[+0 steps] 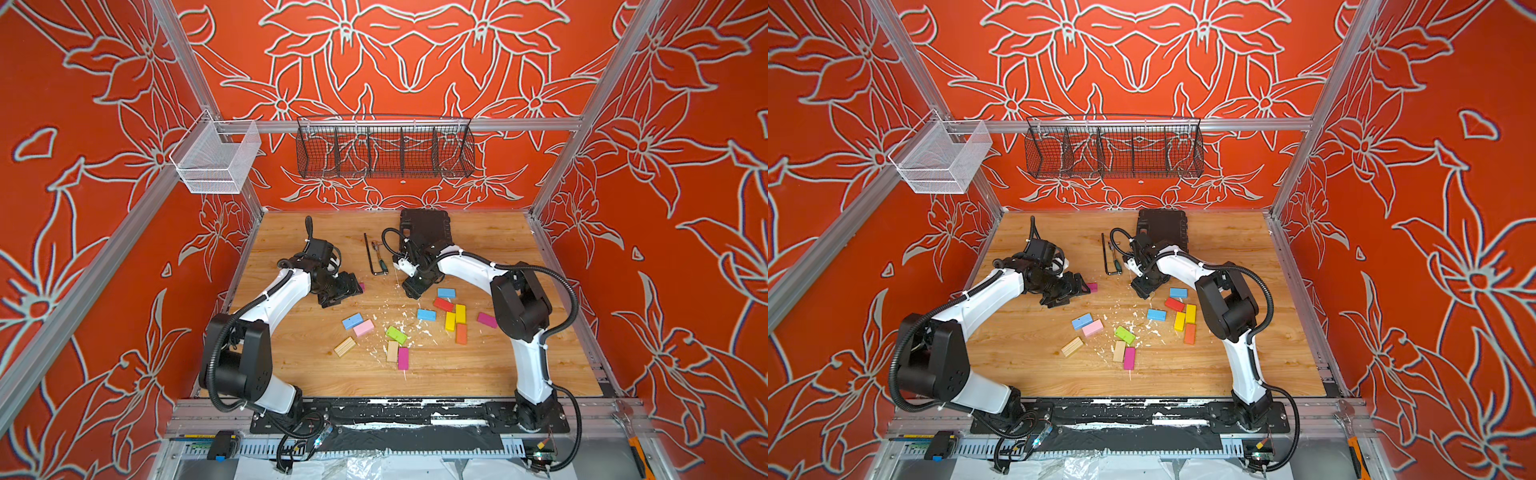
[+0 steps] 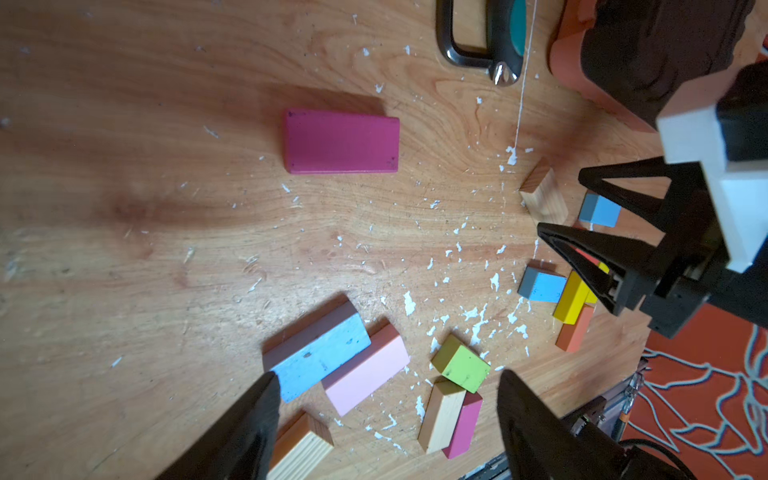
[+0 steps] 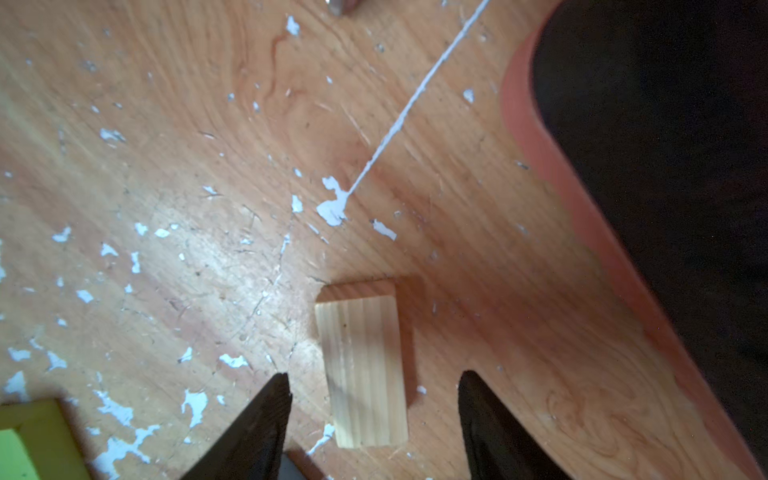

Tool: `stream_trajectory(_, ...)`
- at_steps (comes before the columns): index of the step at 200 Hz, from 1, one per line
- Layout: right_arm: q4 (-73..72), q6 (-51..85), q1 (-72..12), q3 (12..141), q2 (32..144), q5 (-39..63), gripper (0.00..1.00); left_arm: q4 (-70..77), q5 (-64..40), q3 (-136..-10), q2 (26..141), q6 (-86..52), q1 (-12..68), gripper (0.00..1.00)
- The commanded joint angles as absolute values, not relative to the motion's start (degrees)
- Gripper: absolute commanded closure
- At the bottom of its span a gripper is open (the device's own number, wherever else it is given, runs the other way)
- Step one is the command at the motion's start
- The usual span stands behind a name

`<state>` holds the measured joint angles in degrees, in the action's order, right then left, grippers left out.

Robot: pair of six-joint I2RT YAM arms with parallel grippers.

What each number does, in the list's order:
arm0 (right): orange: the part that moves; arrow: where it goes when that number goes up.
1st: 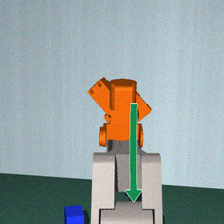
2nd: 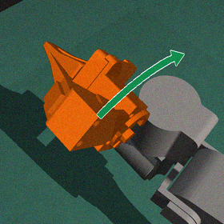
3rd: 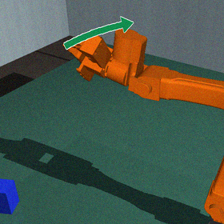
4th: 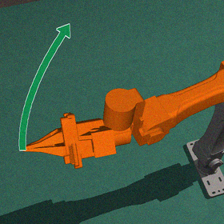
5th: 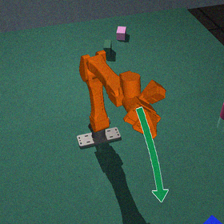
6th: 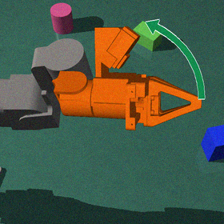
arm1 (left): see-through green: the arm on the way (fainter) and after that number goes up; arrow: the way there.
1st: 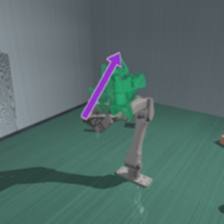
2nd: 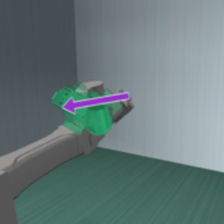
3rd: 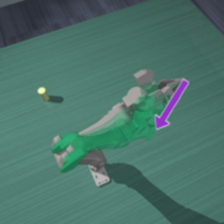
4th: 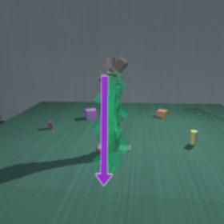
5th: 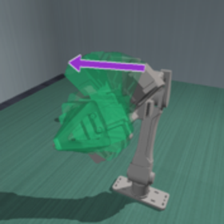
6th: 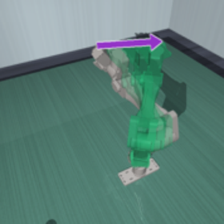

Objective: Assemble the number 7 with building blocks
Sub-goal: Pick up the building block from the center of the board.

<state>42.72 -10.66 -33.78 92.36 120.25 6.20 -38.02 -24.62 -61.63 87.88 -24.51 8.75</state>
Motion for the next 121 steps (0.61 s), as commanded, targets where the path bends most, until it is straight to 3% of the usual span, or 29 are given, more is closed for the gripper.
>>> stream_trajectory(1,44.3,-11.9,-33.4,94.0,122.2,5.5,0.33,-39.6,-27.3,-62.9,89.2,-23.6,8.4,0.20)
stream_trajectory(56,43.8,-12.4,-33.0,92.7,123.2,7.2,0.46,-38.9,-27.8,-62.2,89.4,-23.7,8.0,0.20)
stream_trajectory(83,43.9,-13.1,-32.9,92.3,123.0,7.6,0.59,-37.7,-29.1,-61.1,89.5,-24.4,7.9,0.20)
stream_trajectory(103,44.5,-14.4,-32.9,92.8,123.0,8.8,0.77,-36.1,-31.4,-60.1,89.6,-25.3,7.2,0.20)
stream_trajectory(121,45.1,-15.0,-32.9,93.4,122.8,9.4,0.80,-34.0,-34.5,-59.0,89.1,-26.8,5.9,0.20)
